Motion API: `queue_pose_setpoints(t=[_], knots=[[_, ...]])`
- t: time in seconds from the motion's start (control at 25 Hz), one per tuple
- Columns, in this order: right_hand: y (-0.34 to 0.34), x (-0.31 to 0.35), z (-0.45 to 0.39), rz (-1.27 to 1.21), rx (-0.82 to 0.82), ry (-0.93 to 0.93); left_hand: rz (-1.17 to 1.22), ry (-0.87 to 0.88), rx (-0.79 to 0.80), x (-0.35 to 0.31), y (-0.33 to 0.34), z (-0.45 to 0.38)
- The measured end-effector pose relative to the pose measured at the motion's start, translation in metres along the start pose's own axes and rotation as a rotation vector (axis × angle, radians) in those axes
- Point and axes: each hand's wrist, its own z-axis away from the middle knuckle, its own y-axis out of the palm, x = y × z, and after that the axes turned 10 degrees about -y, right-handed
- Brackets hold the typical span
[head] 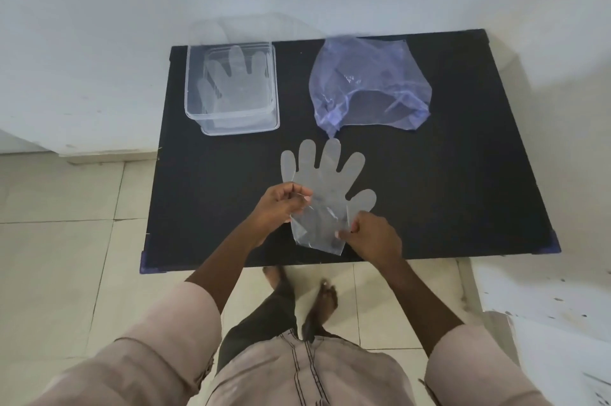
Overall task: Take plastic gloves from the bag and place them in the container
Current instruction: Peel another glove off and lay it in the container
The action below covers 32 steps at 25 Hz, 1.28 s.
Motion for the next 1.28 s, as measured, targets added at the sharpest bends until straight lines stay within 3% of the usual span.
queue_pose_setpoints(t=[0.16, 0.32, 0.44, 0.6, 0.8, 0.88, 0.96, 1.08, 1.12, 1.2, 1.28], knots=[[0.032, 0.002, 0.010, -0.097, -0.172, 0.068, 0.017, -0.064, -0.058, 0.017, -0.002, 0.003], [0.040, 0.012, 0.002, -0.570, -0.308, 0.134, 0.003, -0.080, -0.223, 0.038, -0.008, 0.004], [0.032, 0.021, 0.001, -0.990, -0.301, 0.272, -0.099, -0.088, -0.244, 0.054, -0.005, 0.006], [0.015, 0.032, 0.001, -1.363, -0.297, 0.380, -0.323, 0.021, -0.225, 0.064, 0.008, 0.013], [-0.002, 0.043, 0.002, -1.585, -0.269, 0.425, -0.261, 0.148, -0.418, 0.054, 0.025, 0.013], [-0.007, 0.041, 0.002, -1.551, -0.299, 0.364, -0.228, 0.221, -0.507, 0.045, 0.021, 0.009], [-0.013, 0.034, 0.006, -1.357, -0.357, 0.180, -0.251, 0.254, -0.521, 0.035, 0.013, 0.006], [-0.019, 0.017, 0.010, -0.608, -0.353, -0.305, -0.320, 0.288, -0.496, 0.019, 0.002, 0.003], [-0.018, 0.014, 0.008, -0.359, -0.314, -0.389, -0.338, 0.291, -0.487, 0.015, 0.000, 0.004], [-0.016, 0.017, 0.003, -0.126, -0.328, -0.409, -0.365, 0.296, -0.459, 0.008, -0.003, 0.005], [-0.020, 0.023, -0.006, -0.134, -0.432, -0.411, -0.388, 0.303, -0.432, 0.005, -0.006, 0.005]])
